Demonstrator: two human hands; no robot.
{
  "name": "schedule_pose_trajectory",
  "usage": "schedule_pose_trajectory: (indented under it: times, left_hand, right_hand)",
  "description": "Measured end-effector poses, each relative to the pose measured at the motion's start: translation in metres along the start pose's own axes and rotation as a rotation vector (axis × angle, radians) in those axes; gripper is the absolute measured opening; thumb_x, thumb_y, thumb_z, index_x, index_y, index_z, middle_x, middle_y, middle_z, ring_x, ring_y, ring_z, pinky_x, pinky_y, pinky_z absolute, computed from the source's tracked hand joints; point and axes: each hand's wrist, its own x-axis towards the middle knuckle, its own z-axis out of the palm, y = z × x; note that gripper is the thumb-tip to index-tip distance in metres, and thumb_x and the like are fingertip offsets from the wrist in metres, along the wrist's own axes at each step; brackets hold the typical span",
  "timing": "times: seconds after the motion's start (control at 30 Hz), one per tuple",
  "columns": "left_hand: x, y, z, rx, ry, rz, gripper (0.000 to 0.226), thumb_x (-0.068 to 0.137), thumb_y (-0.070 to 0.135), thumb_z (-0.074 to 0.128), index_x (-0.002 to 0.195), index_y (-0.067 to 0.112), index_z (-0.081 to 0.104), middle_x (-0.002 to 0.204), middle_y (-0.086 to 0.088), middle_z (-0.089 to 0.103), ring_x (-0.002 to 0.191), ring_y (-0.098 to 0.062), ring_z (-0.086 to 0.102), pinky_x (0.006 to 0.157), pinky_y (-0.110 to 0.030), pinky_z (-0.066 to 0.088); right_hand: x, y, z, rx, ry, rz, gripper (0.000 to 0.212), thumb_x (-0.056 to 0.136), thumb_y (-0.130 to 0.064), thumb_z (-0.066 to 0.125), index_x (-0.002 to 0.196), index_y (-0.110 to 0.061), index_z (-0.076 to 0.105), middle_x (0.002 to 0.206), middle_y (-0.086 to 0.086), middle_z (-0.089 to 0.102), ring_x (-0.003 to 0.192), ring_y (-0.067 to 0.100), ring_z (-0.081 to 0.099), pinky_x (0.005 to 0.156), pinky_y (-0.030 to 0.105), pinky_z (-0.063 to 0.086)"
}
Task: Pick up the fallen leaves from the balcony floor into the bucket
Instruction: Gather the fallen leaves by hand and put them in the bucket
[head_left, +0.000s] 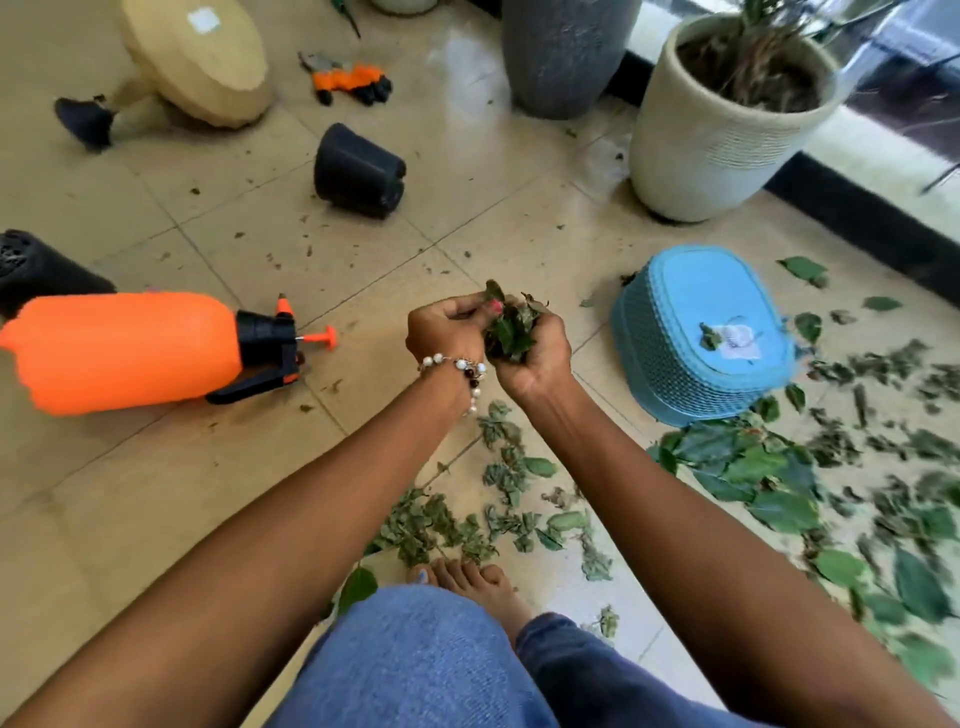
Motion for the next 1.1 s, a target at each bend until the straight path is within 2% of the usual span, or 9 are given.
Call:
schedule_pose_trajectory:
  times: [0.1,0.17,0.3,0.47,0.6,0.73,0.87,0.97,1.1]
  left_hand:
    - [-0.024,0.004,0.024,0.058,0.028,0.101,0.015,0.077,0.002,0.076,0.091,0.005,0.077,0.088,-0.007,0.075,0.076,-0.012,0.068,0.078,-0.022,0.056]
    - [-0.031,0.006,0.033,0.122,0.026,0.177,0.013,0.079,0.002,0.073,0.092,0.004,0.077,0.090,-0.009,0.075,0.082,-0.016,0.070,0.084,-0.026,0.056]
    - [-0.037,0.008,0.041,0.347,-0.039,0.379,0.016,0.085,0.001,0.066,0.098,0.004,0.076,0.097,-0.011,0.075,0.094,-0.024,0.069,0.087,-0.028,0.052]
    - [-0.041,0.002,0.046,0.667,-0.119,0.682,0.018,0.087,0.006,0.061,0.094,0.009,0.077,0.093,-0.009,0.074,0.096,-0.027,0.055,0.071,-0.021,0.030]
    - [-0.045,-0.006,0.045,0.776,-0.186,0.846,0.014,0.087,0.010,0.061,0.089,0.008,0.074,0.108,-0.008,0.062,0.104,-0.028,0.045,0.079,-0.033,0.039]
    - [-0.034,-0.012,0.041,0.892,-0.285,0.678,0.021,0.095,0.021,0.053,0.104,0.015,0.071,0.125,-0.008,0.046,0.117,-0.029,0.036,0.092,-0.036,0.036]
    - [-0.025,-0.020,0.036,0.689,-0.364,0.391,0.029,0.100,0.019,0.045,0.119,0.009,0.065,0.127,-0.010,0.047,0.121,-0.028,0.035,0.101,-0.033,0.035]
    - [-0.019,-0.030,0.031,0.541,-0.344,0.356,0.027,0.098,0.018,0.052,0.117,0.007,0.068,0.122,-0.009,0.050,0.119,-0.028,0.042,0.105,-0.036,0.038]
    - [-0.014,-0.038,0.027,0.286,-0.242,0.307,0.017,0.089,0.019,0.067,0.106,0.018,0.071,0.108,-0.001,0.062,0.099,-0.019,0.063,0.088,-0.036,0.054]
  right_hand:
    - [-0.005,-0.020,0.002,0.120,0.001,-0.026,0.019,0.061,-0.001,0.061,0.077,-0.009,0.055,0.075,0.009,0.053,0.063,0.020,0.056,0.060,0.031,0.052]
    - [-0.011,-0.030,0.001,0.129,-0.029,-0.038,0.007,0.079,-0.010,0.060,0.075,-0.011,0.054,0.072,0.007,0.054,0.061,0.017,0.055,0.057,0.028,0.051]
    - [-0.024,-0.044,-0.006,0.098,-0.065,-0.034,0.021,0.081,-0.023,0.074,0.084,-0.011,0.056,0.073,0.006,0.059,0.062,0.018,0.060,0.056,0.029,0.054]
    - [-0.036,-0.057,-0.016,0.014,0.039,-0.121,0.023,0.076,0.001,0.077,0.082,-0.003,0.055,0.082,0.018,0.064,0.072,0.028,0.065,0.074,0.045,0.059]
    - [-0.034,-0.063,-0.024,-0.025,0.149,-0.184,0.027,0.074,0.012,0.073,0.085,0.001,0.052,0.087,0.023,0.064,0.070,0.031,0.066,0.083,0.055,0.055]
    - [-0.016,-0.057,-0.030,-0.016,0.188,-0.209,0.030,0.074,0.011,0.072,0.097,0.002,0.056,0.080,0.019,0.060,0.048,0.020,0.063,0.050,0.035,0.057]
    - [0.006,-0.040,-0.033,-0.011,0.156,-0.098,0.038,0.071,0.005,0.076,0.102,0.000,0.055,0.103,0.027,0.060,0.086,0.035,0.066,0.080,0.061,0.054]
    - [0.018,-0.031,-0.039,-0.074,0.143,-0.039,0.056,0.065,0.000,0.081,0.116,0.007,0.059,0.122,0.030,0.060,0.100,0.040,0.066,0.079,0.058,0.056]
    - [0.013,-0.033,-0.042,-0.128,0.136,-0.024,0.029,0.081,0.000,0.071,0.107,0.001,0.060,0.094,0.022,0.062,0.058,0.026,0.065,0.047,0.029,0.053]
